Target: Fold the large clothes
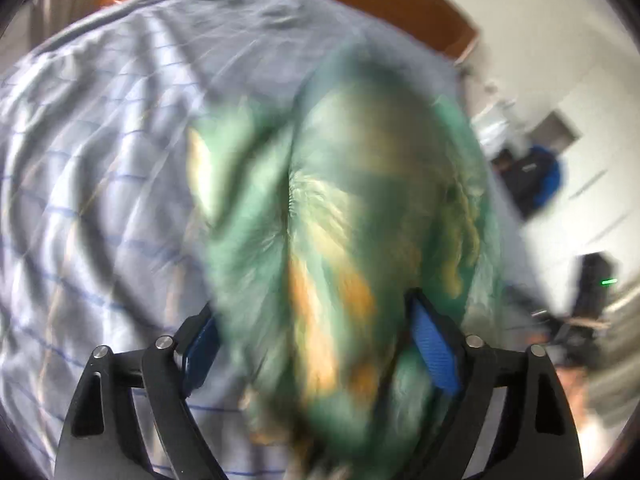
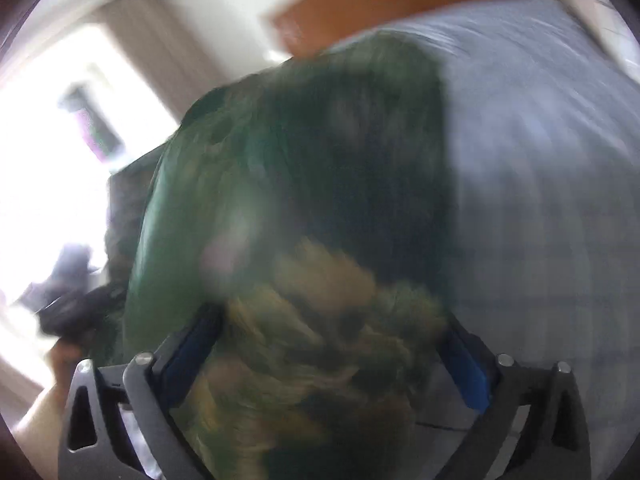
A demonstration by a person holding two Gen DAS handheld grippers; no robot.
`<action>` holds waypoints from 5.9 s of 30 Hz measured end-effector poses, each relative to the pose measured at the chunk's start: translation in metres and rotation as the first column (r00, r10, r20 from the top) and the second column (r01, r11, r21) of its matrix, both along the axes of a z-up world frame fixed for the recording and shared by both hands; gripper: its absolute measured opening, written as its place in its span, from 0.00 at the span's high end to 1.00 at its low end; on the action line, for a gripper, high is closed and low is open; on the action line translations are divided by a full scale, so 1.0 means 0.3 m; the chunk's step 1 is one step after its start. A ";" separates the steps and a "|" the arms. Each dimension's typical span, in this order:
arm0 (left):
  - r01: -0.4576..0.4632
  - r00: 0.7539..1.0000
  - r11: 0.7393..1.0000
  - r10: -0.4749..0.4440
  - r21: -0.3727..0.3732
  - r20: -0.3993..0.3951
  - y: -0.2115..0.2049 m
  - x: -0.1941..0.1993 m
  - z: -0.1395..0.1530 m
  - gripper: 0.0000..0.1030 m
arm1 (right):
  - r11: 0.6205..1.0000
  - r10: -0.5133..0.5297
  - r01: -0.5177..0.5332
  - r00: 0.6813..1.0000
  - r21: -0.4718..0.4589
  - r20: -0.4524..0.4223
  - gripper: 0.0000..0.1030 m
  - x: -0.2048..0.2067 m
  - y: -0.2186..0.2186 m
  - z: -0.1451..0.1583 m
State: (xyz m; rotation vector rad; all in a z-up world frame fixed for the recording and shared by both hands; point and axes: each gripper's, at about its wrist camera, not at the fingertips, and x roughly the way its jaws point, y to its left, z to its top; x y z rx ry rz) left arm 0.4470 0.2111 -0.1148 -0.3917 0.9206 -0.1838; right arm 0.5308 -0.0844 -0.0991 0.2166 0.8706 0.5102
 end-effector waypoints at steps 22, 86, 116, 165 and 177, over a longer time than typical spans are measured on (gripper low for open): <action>-0.228 0.886 0.894 0.026 0.386 0.463 -0.352 -0.799 0.386 0.00 | 0.977 -0.040 0.138 0.869 -0.165 0.493 0.00 -0.861 -0.121 0.316; -0.118 0.963 0.883 -0.010 0.455 0.270 -0.470 -1.259 0.324 0.00 | 0.933 -0.064 0.163 0.953 -0.322 0.297 0.00 -1.363 -0.107 0.195; -0.090 0.983 0.877 0.001 0.472 0.185 -0.471 -1.217 0.289 0.00 | 0.932 -0.073 0.158 0.963 -0.325 0.259 0.00 -1.346 -0.107 0.183; -0.129 0.983 0.860 0.045 0.494 0.179 -0.445 -1.199 0.350 0.00 | 0.912 -0.056 0.167 0.955 -0.374 0.290 0.00 -1.259 -0.090 0.307; -0.151 0.979 0.865 0.064 0.479 0.193 -0.428 -1.196 0.391 0.00 | 0.921 -0.040 0.140 0.962 -0.363 0.270 0.00 -1.267 -0.065 0.325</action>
